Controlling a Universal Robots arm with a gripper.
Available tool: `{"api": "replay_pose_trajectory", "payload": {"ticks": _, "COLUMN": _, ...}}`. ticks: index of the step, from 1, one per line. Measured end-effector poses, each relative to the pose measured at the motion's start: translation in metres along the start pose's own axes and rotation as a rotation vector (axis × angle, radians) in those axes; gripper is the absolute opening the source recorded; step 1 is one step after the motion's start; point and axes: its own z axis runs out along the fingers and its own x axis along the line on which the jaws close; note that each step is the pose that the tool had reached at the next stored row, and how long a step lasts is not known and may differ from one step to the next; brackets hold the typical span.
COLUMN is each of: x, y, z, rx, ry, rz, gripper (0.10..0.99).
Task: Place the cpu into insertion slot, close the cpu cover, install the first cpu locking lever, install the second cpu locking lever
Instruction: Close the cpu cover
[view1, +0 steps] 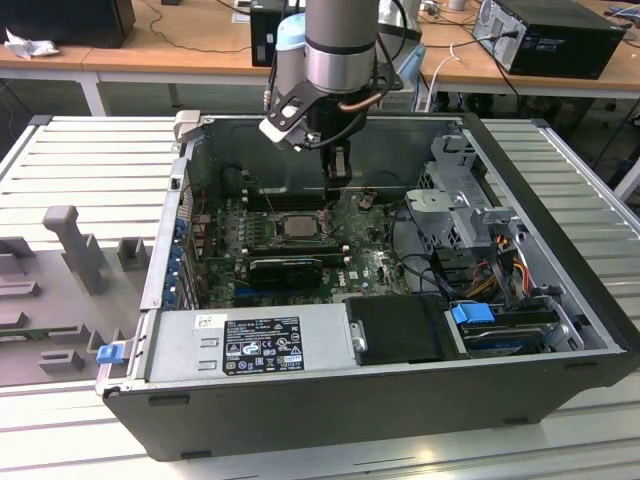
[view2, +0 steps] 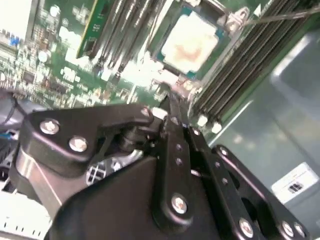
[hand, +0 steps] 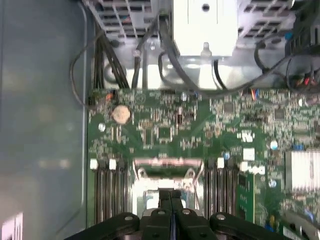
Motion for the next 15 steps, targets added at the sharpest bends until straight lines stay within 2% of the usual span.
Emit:
{"api": "replay_pose_trajectory", "payload": {"ticks": 2, "x": 0.0002, "y": 0.0059, "z": -0.0037, "rx": 0.001, "ry": 0.0001, "rz": 0.0, "gripper": 0.106}}
{"api": "replay_pose_trajectory", "payload": {"ticks": 6, "x": 0.0004, "y": 0.0282, "z": -0.0026, "rx": 0.003, "ry": 0.0009, "rz": -0.009, "gripper": 0.106}}
{"api": "replay_pose_trajectory", "payload": {"ticks": 8, "x": 0.0004, "y": 0.0336, "z": -0.0023, "rx": 0.004, "ry": 0.0016, "rz": -0.02, "gripper": 0.106}}
{"api": "replay_pose_trajectory", "payload": {"ticks": 10, "x": 0.0005, "y": 0.042, "z": -0.0009, "rx": 0.004, "ry": 0.0024, "rz": -0.034, "gripper": 0.106}}
{"api": "replay_pose_trajectory", "payload": {"ticks": 12, "x": 0.0005, "y": 0.0459, "z": 0.0026, "rx": 0.006, "ry": 0.0025, "rz": -0.038, "gripper": 0.106}}
{"api": "replay_pose_trajectory", "payload": {"ticks": 15, "x": 0.0004, "y": 0.0465, "z": 0.0083, "rx": 0.009, "ry": 0.0028, "rz": -0.039, "gripper": 0.106}}
